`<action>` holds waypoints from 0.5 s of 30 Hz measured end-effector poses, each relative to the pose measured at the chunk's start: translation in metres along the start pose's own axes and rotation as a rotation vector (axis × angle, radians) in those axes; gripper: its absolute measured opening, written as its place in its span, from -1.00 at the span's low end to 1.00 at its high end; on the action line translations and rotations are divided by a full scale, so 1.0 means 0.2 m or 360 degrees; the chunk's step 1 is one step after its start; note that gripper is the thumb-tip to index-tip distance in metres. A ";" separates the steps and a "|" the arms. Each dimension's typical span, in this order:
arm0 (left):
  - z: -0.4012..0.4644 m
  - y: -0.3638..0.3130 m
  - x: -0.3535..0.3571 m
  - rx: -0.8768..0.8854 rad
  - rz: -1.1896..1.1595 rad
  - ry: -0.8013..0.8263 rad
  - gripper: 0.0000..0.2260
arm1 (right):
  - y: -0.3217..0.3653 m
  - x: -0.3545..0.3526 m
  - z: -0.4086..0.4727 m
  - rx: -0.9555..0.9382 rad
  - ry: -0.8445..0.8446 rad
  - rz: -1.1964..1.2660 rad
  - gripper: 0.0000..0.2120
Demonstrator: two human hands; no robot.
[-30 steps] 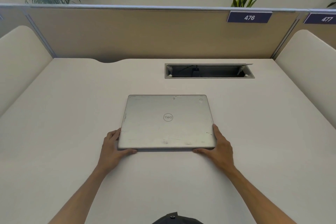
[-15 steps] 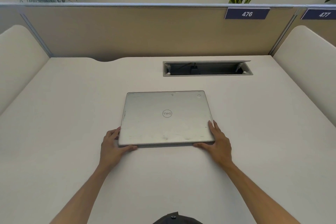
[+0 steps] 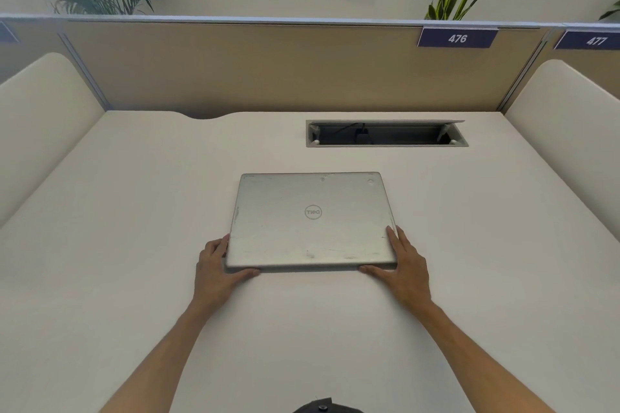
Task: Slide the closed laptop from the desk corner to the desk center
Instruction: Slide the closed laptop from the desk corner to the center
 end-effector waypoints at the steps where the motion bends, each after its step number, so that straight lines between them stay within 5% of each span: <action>1: 0.00 0.00 0.00 0.0004 0.0007 0.0015 -0.10 | 0.00 0.01 0.00 0.0000 0.0015 -0.0009 0.05; 10: 0.10 -0.04 -0.02 -0.0104 0.0158 0.0246 0.09 | 0.05 -0.07 0.10 0.0138 0.0247 0.0005 0.16; 15: 0.20 -0.32 -0.20 0.0183 0.0164 -0.0102 -0.13 | 0.19 -0.24 0.23 0.0009 0.0043 -0.0167 0.00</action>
Point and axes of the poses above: each hand's wrist, its own z-axis towards the middle knuckle, its own x-axis out of the palm, y = z × x, the point moved 10 cm from there along z, towards the middle knuckle, and after that the axes turned 5 degrees about z, right-handed, at the moved point
